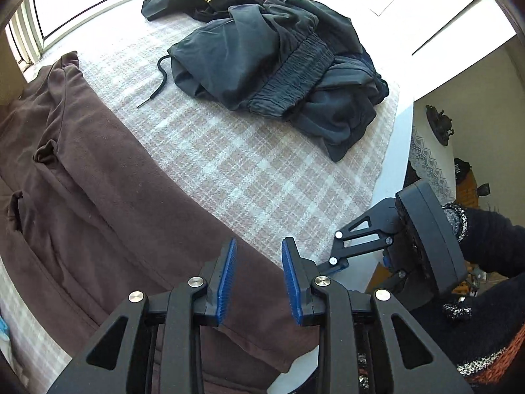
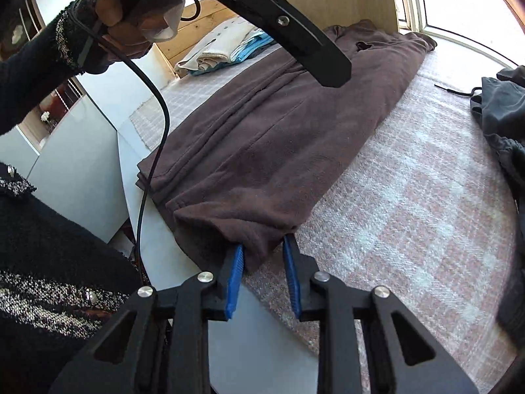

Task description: Fold clothes

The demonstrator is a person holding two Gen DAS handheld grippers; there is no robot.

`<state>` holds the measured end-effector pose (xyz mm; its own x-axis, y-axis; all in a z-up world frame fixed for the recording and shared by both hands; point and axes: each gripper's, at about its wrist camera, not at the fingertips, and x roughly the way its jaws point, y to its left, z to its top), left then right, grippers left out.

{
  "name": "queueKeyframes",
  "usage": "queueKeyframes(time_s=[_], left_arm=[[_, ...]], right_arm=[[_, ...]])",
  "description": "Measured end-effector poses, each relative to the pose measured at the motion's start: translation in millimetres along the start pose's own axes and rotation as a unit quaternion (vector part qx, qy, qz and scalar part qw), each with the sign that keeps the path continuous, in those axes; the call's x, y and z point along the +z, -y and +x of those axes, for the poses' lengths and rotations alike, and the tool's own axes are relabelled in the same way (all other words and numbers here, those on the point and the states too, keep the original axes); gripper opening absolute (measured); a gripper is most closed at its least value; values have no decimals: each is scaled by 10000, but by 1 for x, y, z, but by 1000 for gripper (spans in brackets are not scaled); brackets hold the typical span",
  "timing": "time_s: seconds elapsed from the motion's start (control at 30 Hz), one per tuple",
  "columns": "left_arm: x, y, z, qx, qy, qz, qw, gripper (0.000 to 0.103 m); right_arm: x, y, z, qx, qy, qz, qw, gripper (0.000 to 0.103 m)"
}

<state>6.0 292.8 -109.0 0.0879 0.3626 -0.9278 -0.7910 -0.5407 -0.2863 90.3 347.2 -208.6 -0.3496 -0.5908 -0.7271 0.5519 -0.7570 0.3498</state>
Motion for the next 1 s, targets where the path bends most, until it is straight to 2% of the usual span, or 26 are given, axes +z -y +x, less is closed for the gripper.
queueKeyframes(time_s=[0.03,0.1,0.23,0.3,0.47,0.6,0.77,0.83,0.9,0.93,1.0], left_arm=[[4,-3,4,83,-59,8,9999,27],[12,-14,8,131,-173,-56,9997,28],[32,-28,17,560,-349,39,9978,40],[37,-35,21,795,-419,77,9959,40],[36,-41,30,828,-509,134,9952,40],[28,-33,26,778,-427,314,9956,40],[-8,-28,7,387,-71,196,9990,40],[-29,-22,2,312,-10,168,9994,40],[-50,-17,-4,309,40,158,9994,40],[-60,-17,-8,289,96,79,9995,40],[-82,-20,-19,256,242,-152,9993,40]], right_arm=[[0,1,-1,58,33,98,9999,9],[-4,0,-8,180,205,284,9992,7],[-14,-2,-30,483,697,781,9933,6],[-18,-10,-38,561,813,904,9910,5],[-27,-22,-18,247,350,942,9946,5],[-37,-40,-27,189,74,721,9972,0],[-36,-31,-30,-662,-179,760,9947,1],[-34,-39,-33,-867,-286,513,9945,6],[-32,-46,-35,-940,-415,238,9944,26],[-28,-48,-30,-1005,-467,154,9937,42],[-22,-50,-21,-1114,-556,3,9922,44]])
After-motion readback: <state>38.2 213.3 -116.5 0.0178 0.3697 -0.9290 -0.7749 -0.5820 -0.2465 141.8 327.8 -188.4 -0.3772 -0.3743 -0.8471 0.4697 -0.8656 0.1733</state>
